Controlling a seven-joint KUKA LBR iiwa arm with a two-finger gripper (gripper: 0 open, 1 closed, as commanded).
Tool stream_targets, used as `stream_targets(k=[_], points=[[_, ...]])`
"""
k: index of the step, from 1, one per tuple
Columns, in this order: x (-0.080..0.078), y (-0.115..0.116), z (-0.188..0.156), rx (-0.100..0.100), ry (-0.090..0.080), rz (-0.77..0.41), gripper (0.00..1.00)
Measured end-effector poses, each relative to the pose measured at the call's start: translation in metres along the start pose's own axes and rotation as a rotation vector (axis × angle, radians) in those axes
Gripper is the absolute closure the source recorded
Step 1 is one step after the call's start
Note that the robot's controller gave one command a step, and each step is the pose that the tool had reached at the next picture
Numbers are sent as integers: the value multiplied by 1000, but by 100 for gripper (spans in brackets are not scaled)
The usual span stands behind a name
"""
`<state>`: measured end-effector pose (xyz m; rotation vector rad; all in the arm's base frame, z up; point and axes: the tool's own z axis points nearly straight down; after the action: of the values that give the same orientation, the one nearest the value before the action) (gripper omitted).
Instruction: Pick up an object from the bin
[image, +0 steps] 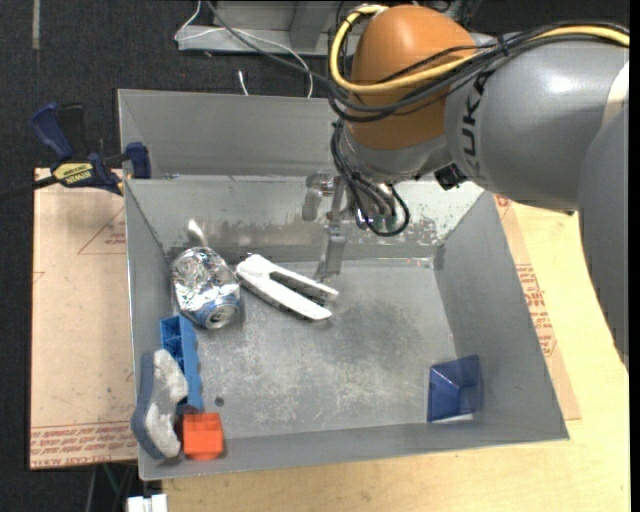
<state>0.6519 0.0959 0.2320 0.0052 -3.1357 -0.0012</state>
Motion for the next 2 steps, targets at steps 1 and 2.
stream_targets(k=[1,2], points=[[-1,-1,-6,-1,-8,3,0],[15,-22,156,-3,-9,162,0]])
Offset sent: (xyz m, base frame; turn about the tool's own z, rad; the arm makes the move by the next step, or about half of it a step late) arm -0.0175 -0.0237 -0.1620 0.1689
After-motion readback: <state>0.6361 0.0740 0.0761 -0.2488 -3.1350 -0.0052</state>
